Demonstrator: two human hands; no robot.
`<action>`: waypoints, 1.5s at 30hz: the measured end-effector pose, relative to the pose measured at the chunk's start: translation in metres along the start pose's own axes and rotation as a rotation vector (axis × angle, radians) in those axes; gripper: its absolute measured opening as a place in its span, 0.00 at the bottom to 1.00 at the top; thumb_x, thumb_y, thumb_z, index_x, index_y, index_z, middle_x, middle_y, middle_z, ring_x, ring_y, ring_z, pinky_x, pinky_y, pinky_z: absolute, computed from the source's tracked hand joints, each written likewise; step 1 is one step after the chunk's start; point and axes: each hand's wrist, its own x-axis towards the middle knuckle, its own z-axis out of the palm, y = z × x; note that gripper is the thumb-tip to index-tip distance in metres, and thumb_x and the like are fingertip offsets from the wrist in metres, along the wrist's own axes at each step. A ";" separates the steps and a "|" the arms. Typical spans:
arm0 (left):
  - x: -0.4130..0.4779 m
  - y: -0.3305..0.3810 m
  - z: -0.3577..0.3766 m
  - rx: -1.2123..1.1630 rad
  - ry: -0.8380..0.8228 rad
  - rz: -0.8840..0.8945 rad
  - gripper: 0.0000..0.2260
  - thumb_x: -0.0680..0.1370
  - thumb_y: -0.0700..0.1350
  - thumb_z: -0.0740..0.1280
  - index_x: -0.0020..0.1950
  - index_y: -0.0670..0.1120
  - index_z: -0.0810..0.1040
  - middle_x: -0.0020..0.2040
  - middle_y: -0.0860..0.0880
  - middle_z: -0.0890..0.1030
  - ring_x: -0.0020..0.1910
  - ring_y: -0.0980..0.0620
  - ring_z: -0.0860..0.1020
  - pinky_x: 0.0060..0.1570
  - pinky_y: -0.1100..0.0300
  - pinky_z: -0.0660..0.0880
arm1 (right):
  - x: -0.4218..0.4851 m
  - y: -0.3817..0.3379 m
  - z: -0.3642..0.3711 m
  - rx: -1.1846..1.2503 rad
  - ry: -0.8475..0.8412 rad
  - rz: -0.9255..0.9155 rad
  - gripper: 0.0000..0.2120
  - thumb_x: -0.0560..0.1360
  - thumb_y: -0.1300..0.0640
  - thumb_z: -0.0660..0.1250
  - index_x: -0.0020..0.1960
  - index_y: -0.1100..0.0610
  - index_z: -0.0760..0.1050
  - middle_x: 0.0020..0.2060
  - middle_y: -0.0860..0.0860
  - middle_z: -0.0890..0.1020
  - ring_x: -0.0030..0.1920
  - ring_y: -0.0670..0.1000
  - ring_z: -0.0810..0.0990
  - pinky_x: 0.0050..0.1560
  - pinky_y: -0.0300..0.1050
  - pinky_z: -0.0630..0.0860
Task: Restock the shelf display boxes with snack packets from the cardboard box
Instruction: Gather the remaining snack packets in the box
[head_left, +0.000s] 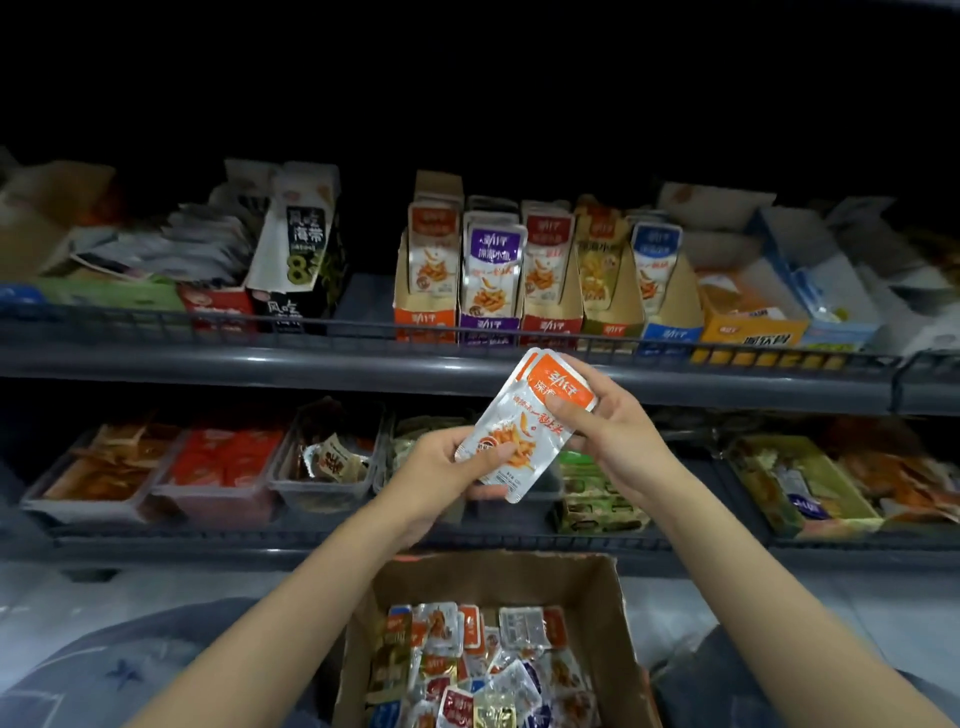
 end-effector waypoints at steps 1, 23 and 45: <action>0.001 0.006 0.000 -0.057 0.036 0.001 0.07 0.75 0.40 0.68 0.53 0.43 0.80 0.45 0.48 0.85 0.43 0.53 0.84 0.34 0.67 0.79 | 0.002 -0.007 0.003 0.005 0.017 -0.031 0.21 0.73 0.61 0.69 0.64 0.48 0.73 0.54 0.53 0.83 0.53 0.53 0.82 0.47 0.46 0.80; 0.039 0.095 -0.042 -0.286 -0.042 0.119 0.10 0.77 0.45 0.63 0.56 0.43 0.77 0.47 0.45 0.85 0.47 0.51 0.84 0.42 0.63 0.81 | 0.080 -0.089 0.027 -0.098 -0.067 -0.107 0.22 0.71 0.62 0.70 0.64 0.50 0.74 0.52 0.52 0.83 0.51 0.51 0.83 0.47 0.43 0.81; 0.150 0.112 -0.129 0.545 0.298 0.435 0.24 0.81 0.52 0.57 0.76 0.49 0.59 0.67 0.55 0.69 0.62 0.62 0.67 0.56 0.69 0.65 | 0.232 -0.148 0.075 -0.983 -0.147 -0.354 0.26 0.73 0.60 0.71 0.69 0.53 0.67 0.60 0.47 0.73 0.57 0.42 0.72 0.43 0.21 0.70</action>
